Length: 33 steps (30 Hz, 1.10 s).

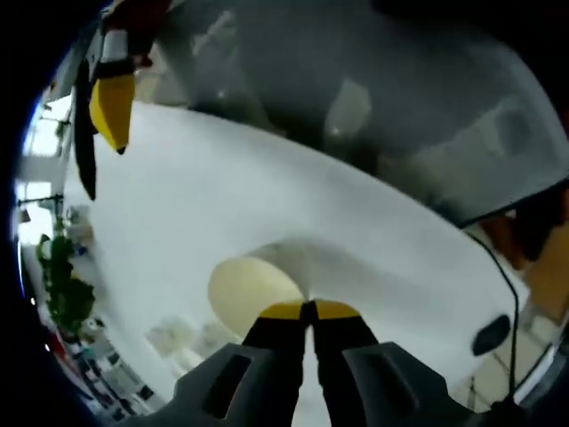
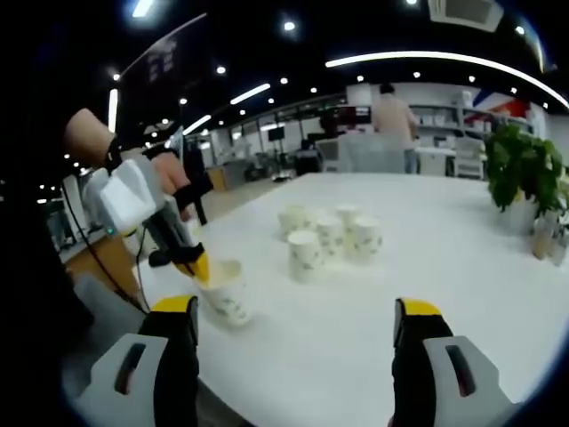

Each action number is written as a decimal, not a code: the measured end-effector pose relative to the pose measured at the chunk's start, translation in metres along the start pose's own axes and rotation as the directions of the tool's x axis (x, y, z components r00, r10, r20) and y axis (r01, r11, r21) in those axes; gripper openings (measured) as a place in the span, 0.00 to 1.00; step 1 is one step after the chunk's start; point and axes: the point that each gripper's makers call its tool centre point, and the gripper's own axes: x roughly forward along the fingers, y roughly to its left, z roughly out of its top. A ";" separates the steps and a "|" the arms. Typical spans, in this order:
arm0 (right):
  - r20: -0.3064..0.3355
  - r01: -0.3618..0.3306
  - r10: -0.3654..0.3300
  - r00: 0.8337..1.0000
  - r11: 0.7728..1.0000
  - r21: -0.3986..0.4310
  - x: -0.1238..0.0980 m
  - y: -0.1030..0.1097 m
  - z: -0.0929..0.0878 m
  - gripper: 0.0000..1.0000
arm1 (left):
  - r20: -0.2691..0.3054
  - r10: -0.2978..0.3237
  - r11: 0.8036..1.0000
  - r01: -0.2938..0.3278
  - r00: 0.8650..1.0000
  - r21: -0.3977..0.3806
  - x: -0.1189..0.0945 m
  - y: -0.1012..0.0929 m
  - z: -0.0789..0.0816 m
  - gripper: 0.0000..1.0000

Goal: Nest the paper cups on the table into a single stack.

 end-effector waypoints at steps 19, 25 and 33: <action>0.010 0.006 -0.006 1.000 1.000 0.020 -0.005 -0.003 0.001 0.88 | 0.027 0.012 0.999 -0.011 1.000 -0.038 0.011 0.005 0.009 0.11; 0.010 0.007 -0.008 1.000 1.000 0.019 -0.005 -0.003 0.001 0.88 | 0.040 0.017 0.997 -0.014 0.999 -0.069 0.010 0.005 0.008 0.14; 0.001 0.010 -0.010 1.000 1.000 0.022 -0.005 -0.003 0.000 0.88 | 0.079 0.040 0.985 -0.026 0.996 -0.171 0.005 0.007 0.005 0.18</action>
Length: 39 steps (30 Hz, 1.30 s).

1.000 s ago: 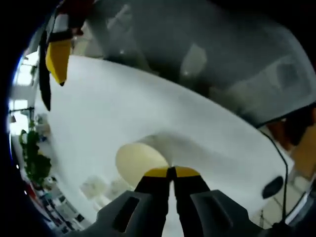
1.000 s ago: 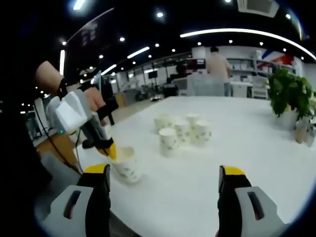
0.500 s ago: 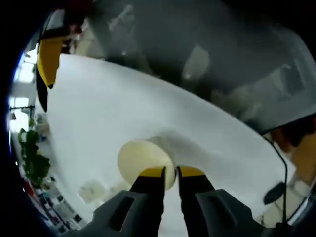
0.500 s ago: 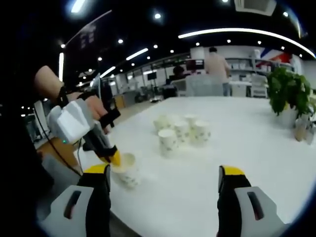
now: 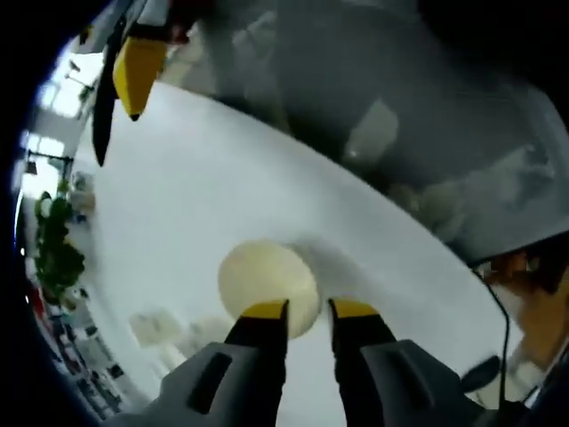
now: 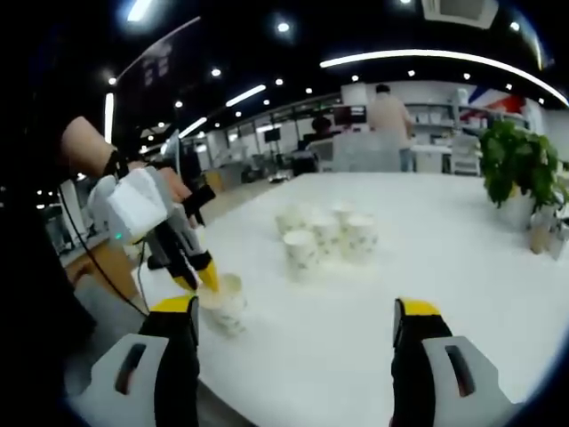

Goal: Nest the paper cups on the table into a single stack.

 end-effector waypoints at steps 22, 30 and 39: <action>-0.004 -0.002 0.002 1.000 1.000 -0.005 -0.001 0.002 0.003 0.89 | 0.224 0.221 0.858 -0.080 0.949 -0.507 -0.035 0.009 -0.002 0.30; -0.004 -0.010 0.010 1.000 1.000 -0.014 0.000 0.003 0.007 0.89 | 0.266 0.416 0.616 -0.054 0.869 -0.786 -0.059 0.027 -0.016 0.38; -0.016 -0.021 0.021 1.000 0.999 -0.026 0.005 0.005 0.008 0.89 | 0.260 0.551 0.478 -0.044 0.793 -0.877 -0.082 0.029 -0.019 0.43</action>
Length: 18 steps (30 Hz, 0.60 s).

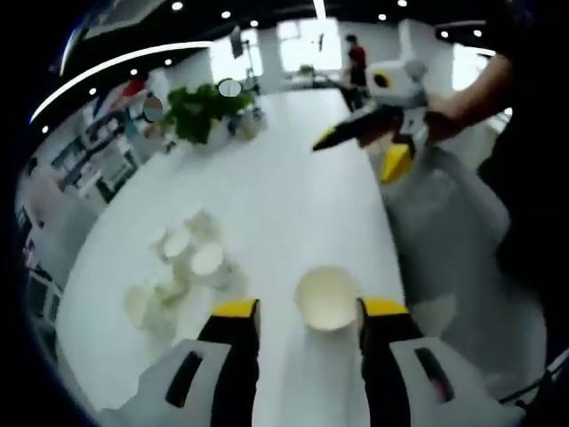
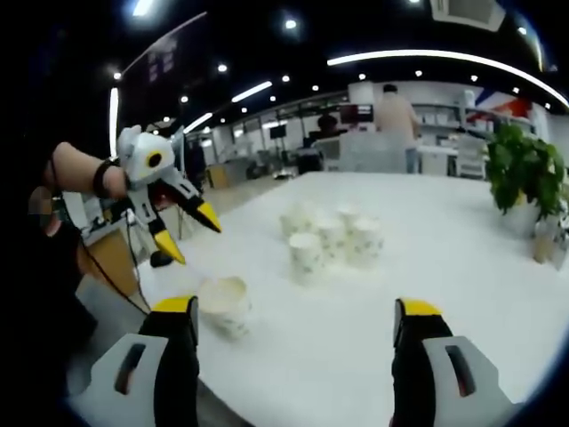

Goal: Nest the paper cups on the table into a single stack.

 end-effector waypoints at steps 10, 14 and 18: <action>0.008 -0.001 0.001 1.000 1.000 -0.007 0.005 0.001 0.005 0.89 | 0.053 0.094 0.994 -0.091 0.994 -0.059 -0.017 0.013 -0.004 0.51; 0.007 -0.001 0.001 1.000 1.000 -0.010 0.006 0.001 0.006 0.90 | 0.072 0.115 0.990 -0.108 0.991 -0.091 -0.020 0.014 -0.007 0.56; 0.003 -0.001 0.001 1.000 1.000 -0.010 0.008 0.002 0.007 0.90 | 0.093 0.138 0.984 -0.126 0.986 -0.127 -0.024 0.015 -0.010 0.61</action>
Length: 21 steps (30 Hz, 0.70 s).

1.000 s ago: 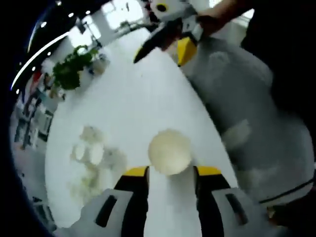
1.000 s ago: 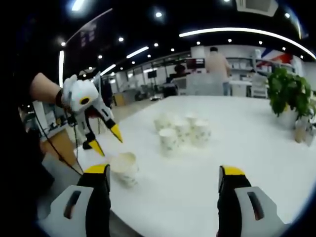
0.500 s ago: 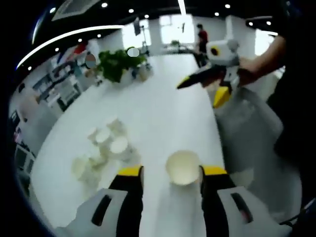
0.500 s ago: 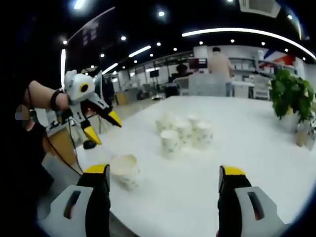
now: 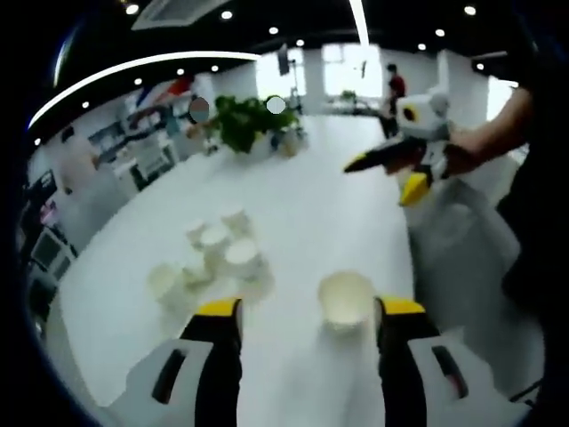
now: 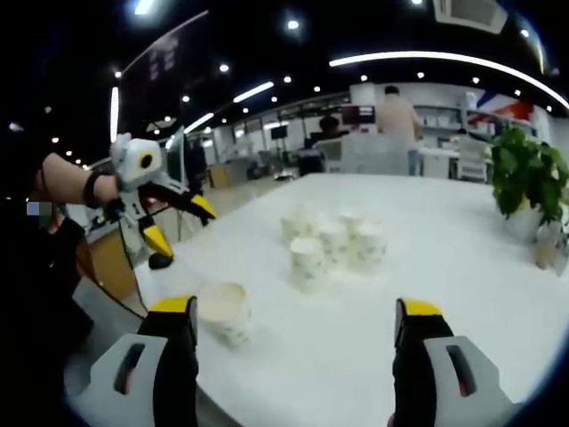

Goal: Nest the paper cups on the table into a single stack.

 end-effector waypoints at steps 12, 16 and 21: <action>-0.002 0.003 -0.003 1.000 1.000 -0.005 0.005 0.001 0.006 0.90 | 0.017 0.056 0.992 -0.054 0.998 -0.112 -0.010 0.005 -0.020 0.76; -0.010 -0.001 0.001 1.000 1.000 -0.008 0.006 0.002 0.007 0.90 | 0.045 0.083 0.987 -0.076 0.995 -0.142 -0.016 0.011 -0.022 0.76; -0.013 -0.008 0.008 1.000 1.000 -0.024 0.012 0.002 0.011 0.90 | 0.067 0.142 0.981 -0.132 0.988 -0.141 -0.021 0.021 -0.025 0.90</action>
